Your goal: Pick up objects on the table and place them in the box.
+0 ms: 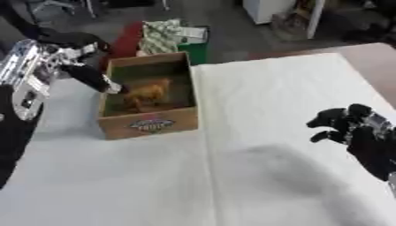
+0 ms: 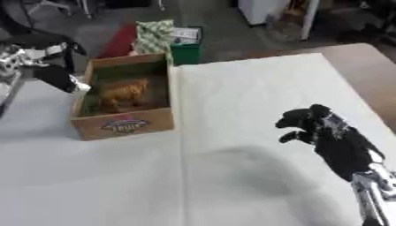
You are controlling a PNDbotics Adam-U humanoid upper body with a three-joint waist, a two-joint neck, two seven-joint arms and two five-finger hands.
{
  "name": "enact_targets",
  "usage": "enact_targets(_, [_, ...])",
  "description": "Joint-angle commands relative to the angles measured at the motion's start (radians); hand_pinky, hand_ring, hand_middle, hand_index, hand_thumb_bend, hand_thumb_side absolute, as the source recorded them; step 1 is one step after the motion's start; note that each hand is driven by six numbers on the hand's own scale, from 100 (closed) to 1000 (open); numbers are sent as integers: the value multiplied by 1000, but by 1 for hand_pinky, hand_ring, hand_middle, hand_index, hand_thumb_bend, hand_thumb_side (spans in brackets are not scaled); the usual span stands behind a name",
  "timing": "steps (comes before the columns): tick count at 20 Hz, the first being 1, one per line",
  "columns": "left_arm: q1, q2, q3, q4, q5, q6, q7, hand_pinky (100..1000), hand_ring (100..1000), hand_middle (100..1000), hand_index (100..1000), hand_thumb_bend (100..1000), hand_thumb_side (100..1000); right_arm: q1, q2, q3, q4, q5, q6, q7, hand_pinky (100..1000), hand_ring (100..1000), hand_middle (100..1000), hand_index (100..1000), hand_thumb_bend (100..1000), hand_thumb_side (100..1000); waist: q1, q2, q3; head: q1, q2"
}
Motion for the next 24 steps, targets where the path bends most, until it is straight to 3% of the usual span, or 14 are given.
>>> enact_targets(1, [28, 55, 40, -93, 50, -18, 47, 810, 842, 846, 881, 535, 522, -9, -13, -8, -12, -2, -2, -2, 651, 786, 670, 764, 100, 961, -8, -20, 9, 0, 15])
enact_targets(8, [189, 31, 100, -276, 161, -20, 157, 777, 806, 811, 864, 385, 483, -6, -12, -9, -13, -6, -2, -3, 650, 786, 670, 764, 100, 958, -17, -23, 36, 7, 46])
enact_targets(9, [226, 28, 104, -340, 198, 6, 180, 762, 790, 798, 854, 299, 510, -7, -12, -9, -13, -6, -2, -4, 650, 786, 670, 764, 100, 954, -18, -22, 37, 9, 51])
enact_targets(11, [323, -3, 110, -467, 291, 74, 234, 748, 777, 787, 845, 236, 542, -6, -9, -10, -13, -7, -2, -5, 650, 786, 670, 764, 100, 962, -21, -20, 42, 16, 69])
enact_targets(14, [414, -42, 112, -567, 368, 141, 292, 738, 767, 777, 835, 184, 573, -7, -8, -10, -13, -7, -3, -5, 650, 786, 670, 764, 100, 959, -23, -19, 47, 23, 88])
enact_targets(20, [524, -111, 122, -626, 446, 172, 408, 717, 748, 758, 816, 105, 627, -5, -6, -10, -14, -8, 0, -6, 649, 784, 668, 762, 100, 962, -22, -16, 49, 26, 104])
enact_targets(24, [559, -135, 119, -629, 477, 173, 452, 710, 742, 752, 810, 100, 644, -2, -2, -11, -15, -9, 2, -8, 649, 784, 668, 762, 100, 967, -22, -14, 48, 22, 104])
